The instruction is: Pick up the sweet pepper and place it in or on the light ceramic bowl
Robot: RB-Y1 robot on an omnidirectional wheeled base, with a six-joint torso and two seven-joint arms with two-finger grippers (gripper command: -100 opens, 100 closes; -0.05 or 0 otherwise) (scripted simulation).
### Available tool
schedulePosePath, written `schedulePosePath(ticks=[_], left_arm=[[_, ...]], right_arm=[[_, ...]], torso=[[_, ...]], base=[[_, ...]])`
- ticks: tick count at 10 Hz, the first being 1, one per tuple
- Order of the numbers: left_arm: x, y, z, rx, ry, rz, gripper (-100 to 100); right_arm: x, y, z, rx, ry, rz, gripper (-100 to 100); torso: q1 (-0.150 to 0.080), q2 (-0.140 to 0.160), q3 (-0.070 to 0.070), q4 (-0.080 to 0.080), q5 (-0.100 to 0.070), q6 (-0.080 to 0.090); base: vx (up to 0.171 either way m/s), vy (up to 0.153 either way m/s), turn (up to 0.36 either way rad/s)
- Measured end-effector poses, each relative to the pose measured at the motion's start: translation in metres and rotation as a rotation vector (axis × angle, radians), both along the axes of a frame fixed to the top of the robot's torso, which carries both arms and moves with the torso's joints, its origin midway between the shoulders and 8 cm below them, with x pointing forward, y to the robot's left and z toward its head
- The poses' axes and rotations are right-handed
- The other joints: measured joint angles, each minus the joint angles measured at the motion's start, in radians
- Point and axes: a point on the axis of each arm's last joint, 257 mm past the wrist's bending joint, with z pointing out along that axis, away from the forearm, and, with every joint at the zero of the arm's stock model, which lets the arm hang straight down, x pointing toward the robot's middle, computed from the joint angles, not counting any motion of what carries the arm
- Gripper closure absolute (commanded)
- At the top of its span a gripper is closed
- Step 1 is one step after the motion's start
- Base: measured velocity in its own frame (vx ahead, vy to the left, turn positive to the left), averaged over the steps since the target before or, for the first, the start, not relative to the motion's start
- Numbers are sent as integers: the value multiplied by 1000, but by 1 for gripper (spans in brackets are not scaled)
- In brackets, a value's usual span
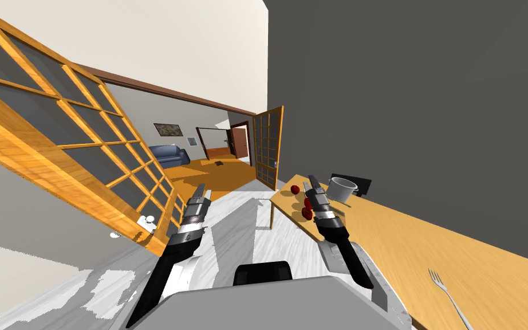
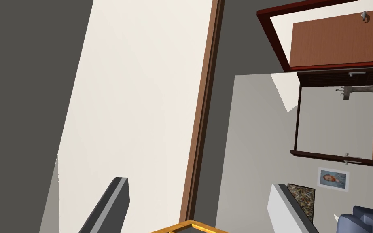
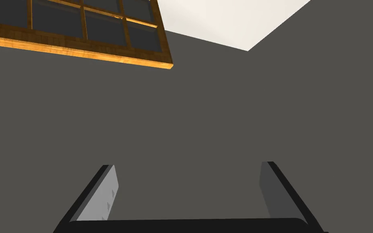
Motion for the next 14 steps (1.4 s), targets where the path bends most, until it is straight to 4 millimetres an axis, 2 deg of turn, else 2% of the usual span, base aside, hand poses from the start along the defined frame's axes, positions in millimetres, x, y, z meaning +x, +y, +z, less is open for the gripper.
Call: schedulePosePath(ticks=[2,11,14], left_arm=[[0,0,0,0,0,0,0],[0,0,0,0,0,0,0],[0,0,0,0,0,0,0]], right_arm=[[11,0,-15,-40,61,-16,-100],[60,-14,-129,-234,392,-131,-100],[65,-23,-165,-294,498,-183,-100]], torso=[[0,-1,0,0,0,0],[-1,-2,-1,0,0,0],[0,-2,-1,0,0,1]], base=[[-24,-17,115],[-15,-14,84],[-8,-14,102]])
